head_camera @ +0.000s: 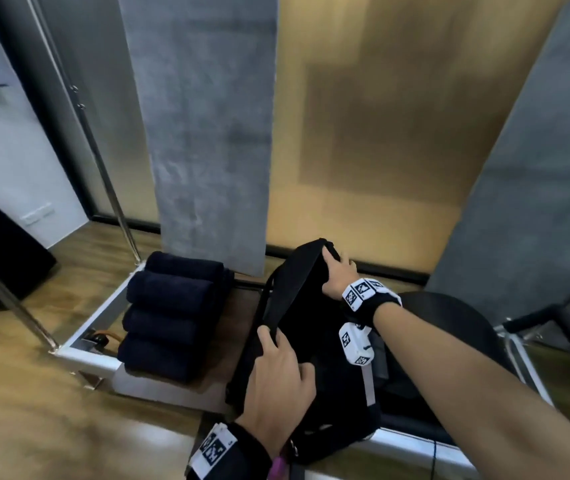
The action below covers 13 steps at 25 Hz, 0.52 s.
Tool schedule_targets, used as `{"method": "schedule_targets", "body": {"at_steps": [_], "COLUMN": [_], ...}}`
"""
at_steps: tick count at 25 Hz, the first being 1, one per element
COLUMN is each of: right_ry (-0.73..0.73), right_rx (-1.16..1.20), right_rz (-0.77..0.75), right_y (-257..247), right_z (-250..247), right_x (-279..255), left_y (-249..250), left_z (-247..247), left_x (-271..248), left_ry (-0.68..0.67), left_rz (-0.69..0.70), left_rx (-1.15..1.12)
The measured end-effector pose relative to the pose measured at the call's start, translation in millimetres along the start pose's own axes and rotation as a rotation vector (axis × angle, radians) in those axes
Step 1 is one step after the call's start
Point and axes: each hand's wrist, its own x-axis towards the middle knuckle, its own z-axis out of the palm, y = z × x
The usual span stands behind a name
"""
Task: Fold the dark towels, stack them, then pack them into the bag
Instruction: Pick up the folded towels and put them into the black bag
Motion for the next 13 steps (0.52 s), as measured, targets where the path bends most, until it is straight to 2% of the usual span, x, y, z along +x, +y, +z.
{"method": "schedule_targets", "body": {"at_steps": [3,7,9,11,13], "right_ry": [0.037,0.150,0.169,0.180,0.118], "right_rx": [-0.016,0.061,0.148,0.171,0.116], "right_rz": [0.078,0.005,0.031,0.042,-0.049], "right_y": [2.0,2.6,3.3,2.5,7.3], "right_z": [17.7,10.7,6.2,2.2,5.3], "right_x": [-11.7,-10.3,-9.5,-13.0,-15.6], "left_y": [-9.7,-11.6,-10.6,-7.6,-2.3], "left_z": [-1.0,-9.3,-15.8,-22.6,-28.0], "left_x": [4.1,28.7,57.6,92.3,125.6], "left_ry": [-0.033,-0.051,-0.065,-0.131,-0.288], "left_rz": [0.038,0.046,0.037,0.066,0.144], "left_rx": [0.060,0.237,0.291,0.290,0.326]}}
